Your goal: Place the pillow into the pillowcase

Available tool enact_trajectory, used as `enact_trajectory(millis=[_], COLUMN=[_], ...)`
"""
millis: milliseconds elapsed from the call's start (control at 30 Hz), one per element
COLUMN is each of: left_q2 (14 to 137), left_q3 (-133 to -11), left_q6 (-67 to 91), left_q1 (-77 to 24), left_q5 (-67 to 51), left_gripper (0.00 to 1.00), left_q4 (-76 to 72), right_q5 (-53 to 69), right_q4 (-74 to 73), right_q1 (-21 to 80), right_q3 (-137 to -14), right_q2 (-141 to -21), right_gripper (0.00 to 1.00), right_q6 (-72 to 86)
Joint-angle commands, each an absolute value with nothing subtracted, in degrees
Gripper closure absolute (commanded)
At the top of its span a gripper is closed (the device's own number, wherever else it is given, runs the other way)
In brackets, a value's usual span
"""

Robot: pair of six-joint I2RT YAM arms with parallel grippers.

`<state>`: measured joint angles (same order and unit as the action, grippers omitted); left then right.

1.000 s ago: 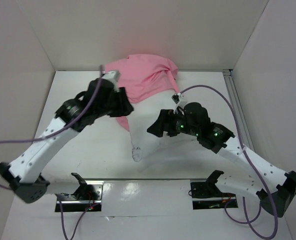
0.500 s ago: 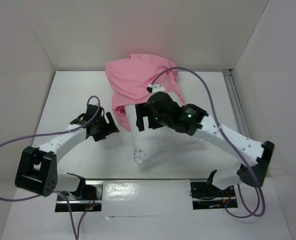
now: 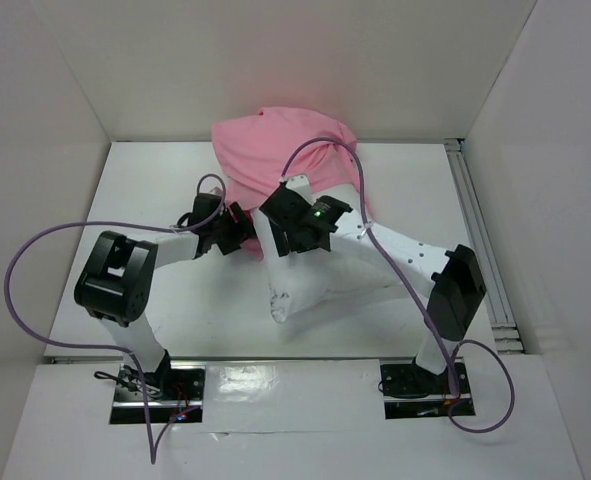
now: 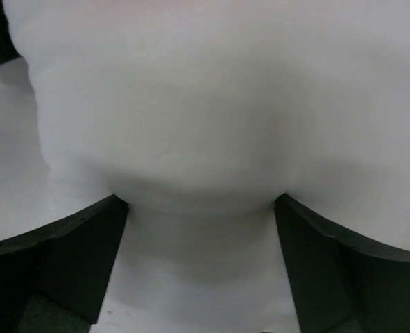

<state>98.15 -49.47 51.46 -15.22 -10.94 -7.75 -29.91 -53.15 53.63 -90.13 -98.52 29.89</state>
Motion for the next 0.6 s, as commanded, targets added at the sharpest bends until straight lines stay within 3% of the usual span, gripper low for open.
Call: enact_trajectory(millis=[0,33,67,100,133,333,500,567], left_q2=[102.47,103.0,103.79,103.8,104.32,98.19,90.72,86.76], left_q3=[-50.71,-51.5,-52.29,-52.82,-54.21,-53.96,-65.11,-68.02], left_q6=[53.35,53.35,53.35,53.35,53.35,51.42,52.99,53.0], left_q1=[-15.56,-15.56,-15.56,-15.56,-15.56,-15.56,-17.22,-18.89], left_q5=[-13.36,-14.14,-14.93,-15.64,-16.17,-25.11,-44.01,-47.44], left_gripper=[0.27,0.38,0.52,0.7,1.0,1.0,1.0,1.0], left_q4=[-13.7,-14.32,-15.11,-15.12,-15.12,-16.08,-16.61,-16.08], right_q5=[-29.03,-27.35,-25.68,-23.31,-22.07,-20.56,-20.57,-18.83], right_q4=[-50.02,-47.66,-46.59,-45.8,-44.49,-45.07,-49.92,-49.32], right_q1=[50.02,49.4,48.09,47.38,46.68,41.14,35.6,35.6], right_q3=[-89.75,-88.95,-87.47,-87.45,-87.45,-98.93,-133.76,-138.41], right_q2=[-100.63,-100.63,-99.94,-99.06,-99.05,-97.21,-100.81,-100.81], right_gripper=[0.12,0.24,0.61,0.82,0.99,1.0,1.0,1.0], right_q6=[27.96,27.34,26.64,26.63,26.63,23.12,17.86,17.84])
